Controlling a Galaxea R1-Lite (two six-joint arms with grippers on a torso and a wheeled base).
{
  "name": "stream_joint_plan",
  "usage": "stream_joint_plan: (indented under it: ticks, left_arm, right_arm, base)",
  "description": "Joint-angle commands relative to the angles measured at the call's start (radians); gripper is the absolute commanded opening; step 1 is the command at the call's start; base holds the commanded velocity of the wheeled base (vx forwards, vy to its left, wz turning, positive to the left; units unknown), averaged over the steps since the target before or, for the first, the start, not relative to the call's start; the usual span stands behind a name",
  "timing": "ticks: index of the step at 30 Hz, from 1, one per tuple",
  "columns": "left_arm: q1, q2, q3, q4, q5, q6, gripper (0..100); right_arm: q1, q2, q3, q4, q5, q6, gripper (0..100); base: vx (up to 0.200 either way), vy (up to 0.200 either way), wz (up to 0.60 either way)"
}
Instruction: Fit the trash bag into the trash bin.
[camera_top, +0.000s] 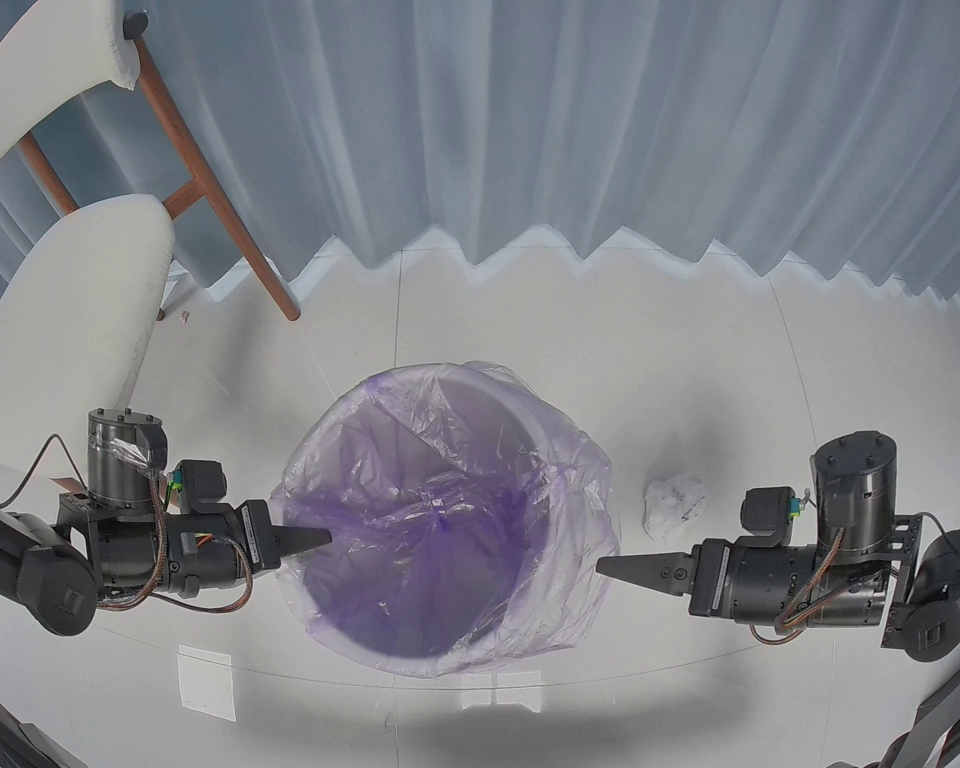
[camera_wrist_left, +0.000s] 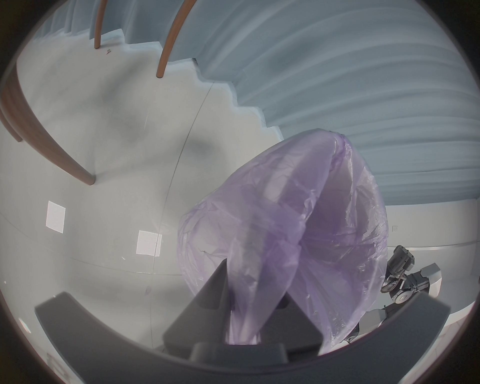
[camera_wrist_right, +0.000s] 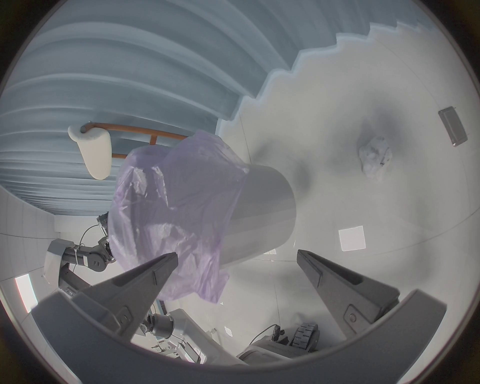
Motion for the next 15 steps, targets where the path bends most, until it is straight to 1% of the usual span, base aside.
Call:
stream_joint_plan:
  ticks: [1, 2, 15]
  left_arm:
    - [-0.003, -0.017, 0.001, 0.002, 0.001, -0.004, 0]
    - [-0.003, -0.018, 0.003, 0.003, 0.001, -0.006, 0]
    - [-0.006, -0.074, 0.007, 0.009, 0.0, -0.087, 0]
  right_arm:
    - [0.004, 0.098, -0.014, -0.033, -0.001, 0.001, 100]
    - [0.004, 0.106, -0.017, -0.033, -0.001, 0.001, 0]
    - [-0.014, 0.171, -0.02, -0.053, -0.005, 0.005, 0]
  base:
    - [0.0, 0.0, 0.0]
    - [0.0, 0.0, 0.0]
    - [0.0, 0.0, 0.0]
